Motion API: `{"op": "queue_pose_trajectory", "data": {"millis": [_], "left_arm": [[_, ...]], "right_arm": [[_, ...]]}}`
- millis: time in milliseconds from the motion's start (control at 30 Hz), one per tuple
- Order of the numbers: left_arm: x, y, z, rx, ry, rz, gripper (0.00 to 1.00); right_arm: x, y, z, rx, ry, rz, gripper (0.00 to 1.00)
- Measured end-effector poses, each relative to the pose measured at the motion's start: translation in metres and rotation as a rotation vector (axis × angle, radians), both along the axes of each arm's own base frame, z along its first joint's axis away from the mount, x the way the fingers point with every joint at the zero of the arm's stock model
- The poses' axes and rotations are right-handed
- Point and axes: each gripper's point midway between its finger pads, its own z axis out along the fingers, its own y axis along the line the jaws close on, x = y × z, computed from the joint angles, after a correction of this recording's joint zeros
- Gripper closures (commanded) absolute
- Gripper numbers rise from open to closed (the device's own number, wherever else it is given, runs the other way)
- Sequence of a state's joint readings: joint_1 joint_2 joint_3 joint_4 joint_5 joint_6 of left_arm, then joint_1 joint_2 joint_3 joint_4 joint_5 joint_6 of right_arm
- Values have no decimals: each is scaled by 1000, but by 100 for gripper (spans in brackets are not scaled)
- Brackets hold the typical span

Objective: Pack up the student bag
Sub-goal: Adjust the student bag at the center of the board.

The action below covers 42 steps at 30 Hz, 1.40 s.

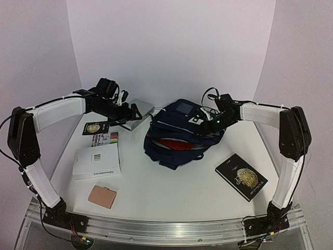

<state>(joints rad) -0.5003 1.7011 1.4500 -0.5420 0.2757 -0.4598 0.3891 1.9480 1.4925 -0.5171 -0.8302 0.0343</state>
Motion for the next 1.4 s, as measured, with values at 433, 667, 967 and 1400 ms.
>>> {"op": "queue_pose_trajectory", "data": {"millis": [433, 667, 967, 1400], "left_arm": [[30, -2, -112, 32, 302, 107, 35], [45, -53, -86, -108, 204, -33, 38], [66, -128, -43, -231, 29, -248, 41], [73, -71, -90, -114, 150, 5, 25]], "right_arm": [[23, -1, 26, 181, 161, -172, 100], [35, -13, 17, 203, 221, -229, 100], [41, -16, 18, 198, 157, -207, 100], [55, -18, 24, 30, -139, -139, 59]]}}
